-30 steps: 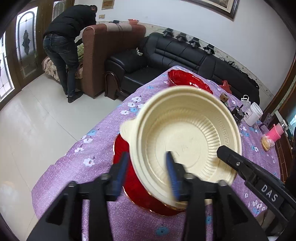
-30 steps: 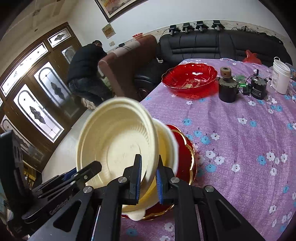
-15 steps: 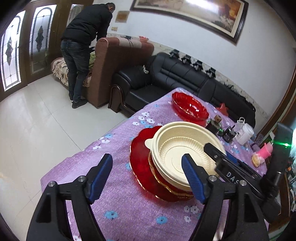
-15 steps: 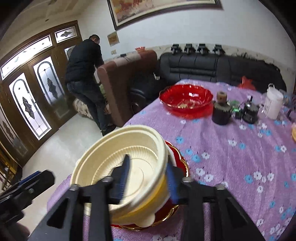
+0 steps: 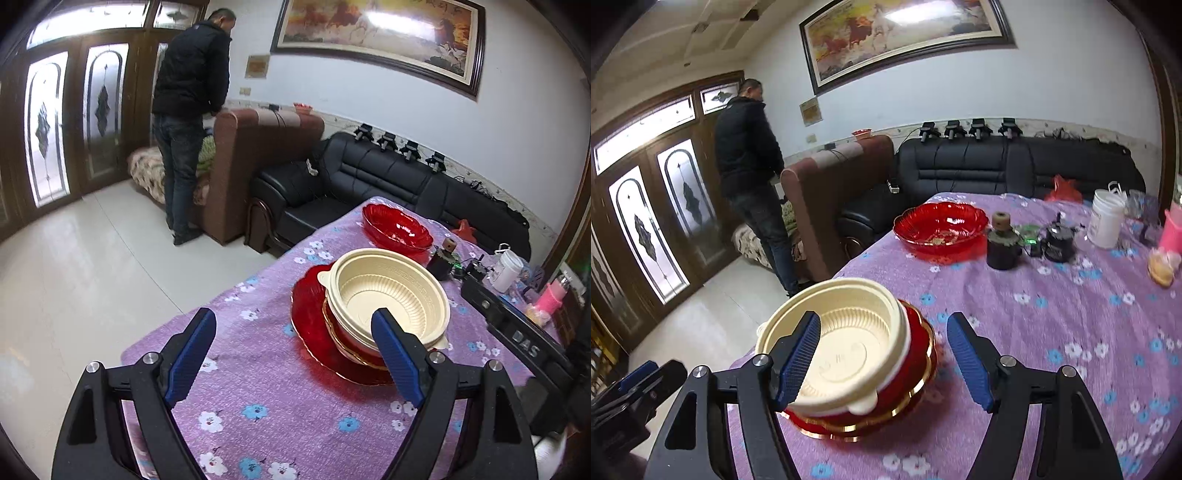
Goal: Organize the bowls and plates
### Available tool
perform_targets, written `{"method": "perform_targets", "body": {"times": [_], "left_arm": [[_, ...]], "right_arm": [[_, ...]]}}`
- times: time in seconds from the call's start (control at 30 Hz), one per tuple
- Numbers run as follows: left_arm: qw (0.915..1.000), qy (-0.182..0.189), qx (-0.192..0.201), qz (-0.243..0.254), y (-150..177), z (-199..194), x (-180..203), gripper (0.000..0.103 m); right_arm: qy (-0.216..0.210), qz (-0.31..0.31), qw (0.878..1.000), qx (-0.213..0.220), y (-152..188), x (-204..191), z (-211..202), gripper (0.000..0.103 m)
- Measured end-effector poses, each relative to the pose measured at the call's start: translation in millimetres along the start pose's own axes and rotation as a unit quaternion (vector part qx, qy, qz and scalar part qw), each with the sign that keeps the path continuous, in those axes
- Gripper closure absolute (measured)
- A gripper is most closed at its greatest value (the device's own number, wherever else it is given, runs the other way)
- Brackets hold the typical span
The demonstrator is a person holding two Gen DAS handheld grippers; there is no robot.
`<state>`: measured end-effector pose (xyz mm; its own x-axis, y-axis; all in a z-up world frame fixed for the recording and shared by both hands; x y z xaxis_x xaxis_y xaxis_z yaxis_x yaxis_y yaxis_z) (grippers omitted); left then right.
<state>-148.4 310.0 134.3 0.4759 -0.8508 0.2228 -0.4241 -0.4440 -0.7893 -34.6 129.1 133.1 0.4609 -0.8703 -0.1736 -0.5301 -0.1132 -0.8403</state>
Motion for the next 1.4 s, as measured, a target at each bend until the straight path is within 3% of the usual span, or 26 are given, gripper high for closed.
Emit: {"method": "perform_targets", "body": {"times": [0.33,0.57,0.9,1.07,1.4], "left_arm": [[0.9954,-0.042,0.075,0.041,10.1,-34.1,20.8,0.002],[0.9929,-0.050,0.086,0.066,20.1,-44.3,36.6,0.001],[0.9843,-0.096,0.104,0.105,38.0,-50.7,50.6,0.001],[0.9852,-0.088,0.082,0.121,44.6,-44.9,56.3,0.001],[0.9915,-0.062,0.035,0.108,52.6,-30.9,51.8,0.001]], "right_arm": [[-0.035,0.017,0.999,0.000,24.7,5.9,-39.7,0.022],[-0.047,0.006,0.999,-0.004,42.6,2.2,-56.1,0.022],[-0.023,0.013,1.000,-0.016,69.0,12.6,-70.6,0.020],[-0.012,0.027,0.999,-0.030,80.9,20.0,-70.7,0.020],[-0.001,0.025,0.999,-0.047,95.7,19.6,-70.5,0.019]]}}
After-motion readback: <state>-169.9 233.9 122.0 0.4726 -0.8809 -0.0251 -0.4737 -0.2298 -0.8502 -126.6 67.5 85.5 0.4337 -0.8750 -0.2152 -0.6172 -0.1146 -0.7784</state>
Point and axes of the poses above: each gripper's, at about its wrist camera, not at the fingertips, and z roughly the way its jaws point, x to its right, y to its underside, the point moved 2 cm from there along z, roughly the way its jaws point, and after that the axes turned 4 degrees about -z, right-handed, at the moved point
